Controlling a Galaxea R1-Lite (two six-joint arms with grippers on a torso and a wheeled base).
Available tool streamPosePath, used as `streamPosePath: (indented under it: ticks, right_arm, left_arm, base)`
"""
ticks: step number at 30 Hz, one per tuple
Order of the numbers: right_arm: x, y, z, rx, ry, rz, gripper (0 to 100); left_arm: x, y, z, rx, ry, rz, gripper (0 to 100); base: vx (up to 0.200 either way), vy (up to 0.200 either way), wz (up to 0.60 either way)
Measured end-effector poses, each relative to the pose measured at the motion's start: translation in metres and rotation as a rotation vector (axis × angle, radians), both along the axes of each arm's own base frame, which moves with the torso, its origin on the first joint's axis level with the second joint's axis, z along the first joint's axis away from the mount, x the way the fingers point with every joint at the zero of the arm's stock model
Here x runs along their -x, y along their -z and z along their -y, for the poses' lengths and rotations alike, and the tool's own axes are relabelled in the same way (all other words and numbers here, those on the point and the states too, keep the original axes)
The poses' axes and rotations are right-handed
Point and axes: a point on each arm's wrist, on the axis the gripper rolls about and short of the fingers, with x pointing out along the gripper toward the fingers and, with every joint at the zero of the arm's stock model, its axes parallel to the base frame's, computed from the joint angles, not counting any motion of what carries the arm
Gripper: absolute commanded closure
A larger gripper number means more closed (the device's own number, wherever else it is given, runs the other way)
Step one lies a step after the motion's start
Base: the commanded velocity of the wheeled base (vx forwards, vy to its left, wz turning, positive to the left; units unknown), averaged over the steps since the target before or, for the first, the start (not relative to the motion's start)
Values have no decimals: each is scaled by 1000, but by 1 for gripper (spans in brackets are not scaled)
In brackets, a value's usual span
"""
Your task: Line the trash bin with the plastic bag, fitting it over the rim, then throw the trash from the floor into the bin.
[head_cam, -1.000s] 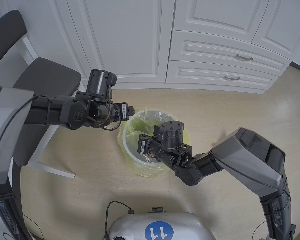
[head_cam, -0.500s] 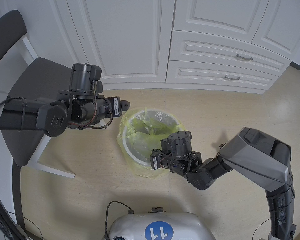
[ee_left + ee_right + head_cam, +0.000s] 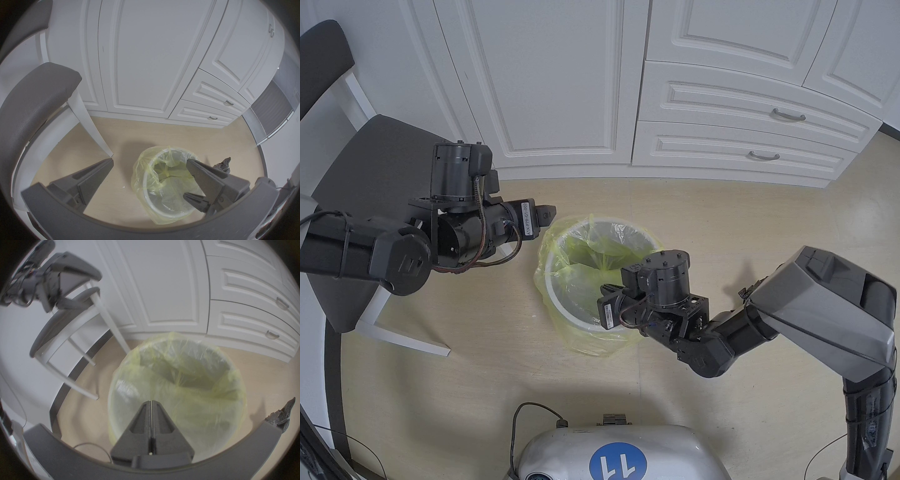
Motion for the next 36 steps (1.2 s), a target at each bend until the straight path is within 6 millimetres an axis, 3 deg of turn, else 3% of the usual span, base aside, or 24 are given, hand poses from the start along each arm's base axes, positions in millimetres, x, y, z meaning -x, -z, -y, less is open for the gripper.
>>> streamPosePath:
  ticks: [6,12,21,36]
  right_arm:
    - [-24,7,-13,-40,71,48,100]
    - [-41,23,-10,-27,112,34,100]
    - [-29,40,5,152,109,-112,100]
    - [-21,5,4,35,109,-17,100]
  left_arm:
    - [3,13,-4,12,-6,23,0]
    - [8,27,-9,28,-11,52,0]
    - [14,43,-16,26,-23,43,0]
    - [18,51,-22,34,-34,49,0]
  base:
    - [0,0,0]
    - [0,0,0]
    - [0,0,0]
    - [0,0,0]
